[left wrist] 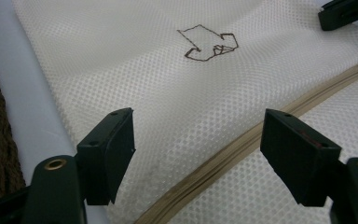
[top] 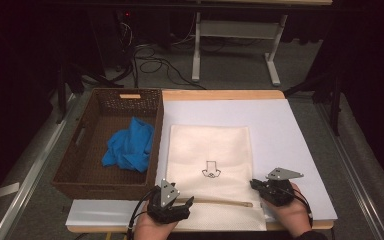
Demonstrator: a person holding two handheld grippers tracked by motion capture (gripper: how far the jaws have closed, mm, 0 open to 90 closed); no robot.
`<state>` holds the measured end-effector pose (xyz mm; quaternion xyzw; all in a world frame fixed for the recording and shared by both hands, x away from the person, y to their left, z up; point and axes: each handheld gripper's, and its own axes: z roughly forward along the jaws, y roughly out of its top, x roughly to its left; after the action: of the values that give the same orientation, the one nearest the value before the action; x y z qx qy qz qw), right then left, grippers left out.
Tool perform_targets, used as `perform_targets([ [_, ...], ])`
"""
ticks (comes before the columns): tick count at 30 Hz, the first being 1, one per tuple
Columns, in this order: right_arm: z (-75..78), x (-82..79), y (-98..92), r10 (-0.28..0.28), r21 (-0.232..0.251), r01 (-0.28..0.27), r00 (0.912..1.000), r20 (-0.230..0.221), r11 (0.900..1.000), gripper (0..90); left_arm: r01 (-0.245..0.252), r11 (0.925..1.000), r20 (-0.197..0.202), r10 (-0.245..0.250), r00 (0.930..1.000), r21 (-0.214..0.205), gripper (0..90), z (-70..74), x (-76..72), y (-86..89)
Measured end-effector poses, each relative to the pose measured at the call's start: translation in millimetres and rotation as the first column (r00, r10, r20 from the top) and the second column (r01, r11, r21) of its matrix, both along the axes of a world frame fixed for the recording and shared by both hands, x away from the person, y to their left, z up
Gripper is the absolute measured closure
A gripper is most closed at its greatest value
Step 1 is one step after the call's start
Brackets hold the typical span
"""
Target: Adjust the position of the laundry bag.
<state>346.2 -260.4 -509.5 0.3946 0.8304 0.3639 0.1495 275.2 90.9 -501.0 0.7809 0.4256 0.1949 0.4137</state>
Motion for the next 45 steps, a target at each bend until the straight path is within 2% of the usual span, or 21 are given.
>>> perform_targets([
  [3, 1.2, -1.8, -3.3, -0.009, -0.009, 0.01, 0.9999, 0.008, 0.9999, 87.4, 0.007, 0.9999, -0.003, -0.007, 1.0, 0.007, 27.5, -0.6, -0.2, -0.7],
  [5, 3.3, -2.1, -14.7, -0.028, -0.009, 0.028, 0.9994, 0.02, 0.9996, 87.8, 0.008, 0.9999, -0.009, -0.008, 0.9999, 0.011, 29.2, -1.3, 0.2, -0.9],
  [11, 4.5, -5.2, -39.0, -0.064, 0.012, 0.064, 0.9978, 0.015, 0.9979, 87.6, -0.009, 0.9991, -0.088, 0.013, 0.996, 0.042, 32.7, -10.1, 6.7, -1.1],
  [13, 5.4, -8.5, -45.2, -0.062, 0.018, 0.062, 0.998, 0.015, 0.9979, 87.5, 0.0, 0.9999, -0.123, 0.001, 0.9924, 0.013, 34.8, -11.8, 8.5, -0.8],
  [14, 5.4, -8.5, -45.2, -0.062, 0.018, 0.062, 0.998, 0.015, 0.9979, 87.5, 0.0, 0.9999, -0.123, 0.001, 0.9924, 0.013, 36.3, -11.8, 8.5, -0.8],
  [15, 6.9, -13.4, -49.2, -0.053, 0.016, 0.053, 0.9985, 0.017, 0.9985, 87.2, 0.005, 1.0, -0.148, -0.006, 0.9889, -0.007, 37.9, -13.7, 9.3, -1.7],
  [17, 8.0, -17.7, -50.7, -0.053, 0.018, 0.053, 0.9985, 0.008, 0.9984, 85.7, 0.011, 0.9998, -0.167, -0.014, 0.9858, -0.016, 40.4, -15.9, 9.9, -3.1],
  [20, 7.8, -19.5, -53.6, -0.045, 0.019, 0.044, 0.9989, 0.012, 0.9988, 79.5, 0.01, 0.9996, -0.182, -0.014, 0.9831, -0.025, 42.9, -18.5, 10.0, -4.5],
  [21, 7.1, -20.7, -56.1, -0.054, 0.039, 0.054, 0.9985, -0.004, 0.9977, 67.6, 0.016, 0.9992, -0.182, -0.022, 0.983, -0.037, 46.2, -18.7, 8.9, -4.6],
  [23, 5.4, -21.5, -58.8, -0.061, 0.043, 0.061, 0.9981, -0.011, 0.9972, 58.7, 0.023, 0.9985, -0.188, -0.032, 0.9816, -0.05, 52.0, -18.6, 7.9, -5.1],
  [26, 3.8, -22.9, -60.4, -0.07, 0.044, 0.072, 0.9971, -0.03, 0.9964, 55.5, 0.029, 0.9983, -0.19, -0.038, 0.981, -0.051, 59.6, -18.6, 6.6, -6.2],
  [27, 1.2, -23.8, -60.6, -0.065, 0.041, 0.067, 0.997, -0.041, 0.9969, 55.8, 0.032, 0.9982, -0.191, -0.041, 0.9807, -0.05, 62.4, -18.5, 6.0, -7.4],
  [29, 0.6, -24.6, -59.9, -0.065, 0.037, 0.066, 0.9974, -0.03, 0.9971, 57.6, 0.037, 0.9982, -0.19, -0.046, 0.9808, -0.046, 65.7, -18.3, 5.5, -8.3],
  [30, 1.5, -25.1, -57.9, -0.052, 0.033, 0.053, 0.9979, -0.038, 0.9981, 70.8, 0.038, 0.9984, -0.187, -0.045, 0.9814, -0.041, 73.1, -17.9, 4.8, -10.4],
  [31, 1.5, -25.7, -56.0, -0.043, 0.03, 0.044, 0.9982, -0.041, 0.9986, 76.7, 0.037, 0.9986, -0.182, -0.043, 0.9823, -0.037, 76.7, -17.4, 4.8, -11.4],
  [32, 1.5, -25.7, -56.0, -0.043, 0.03, 0.044, 0.9982, -0.041, 0.9986, 76.7, 0.037, 0.9986, -0.182, -0.043, 0.9823, -0.037, 80.3, -17.4, 4.8, -11.4],
  [33, 2.5, -27.4, -50.9, -0.029, -0.007, 0.029, 0.9993, -0.025, 0.9996, 86.2, 0.042, 0.999, -0.172, -0.044, 0.984, -0.018, 82.4, -16.7, 5.4, -13.1],
  [38, 5.0, -24.2, -48.8, -0.042, -0.013, 0.042, 0.9991, -0.001, 0.999, 87.6, 0.037, 0.9992, -0.165, -0.039, 0.9856, -0.014, 84.0, -16.5, 13.9, -15.3],
  [43, 8.7, -1.3, -52.6, -0.09, -0.001, 0.09, 0.9954, 0.033, 0.9959, 87.7, 0.055, 0.9981, -0.117, -0.052, 0.9918, 0.028, 83.8, -15.3, 34.8, -24.6],
  [44, 8.7, -1.3, -52.6, -0.09, -0.001, 0.09, 0.9954, 0.033, 0.9959, 87.7, 0.055, 0.9981, -0.117, -0.052, 0.9918, 0.028, 83.6, -15.3, 34.8, -24.6],
  [45, 8.5, 8.0, -54.6, -0.103, 0.002, 0.103, 0.9941, 0.032, 0.9947, 87.7, 0.054, 0.9978, -0.106, -0.05, 0.9931, 0.038, 83.6, -15.1, 39.3, -26.8],
])
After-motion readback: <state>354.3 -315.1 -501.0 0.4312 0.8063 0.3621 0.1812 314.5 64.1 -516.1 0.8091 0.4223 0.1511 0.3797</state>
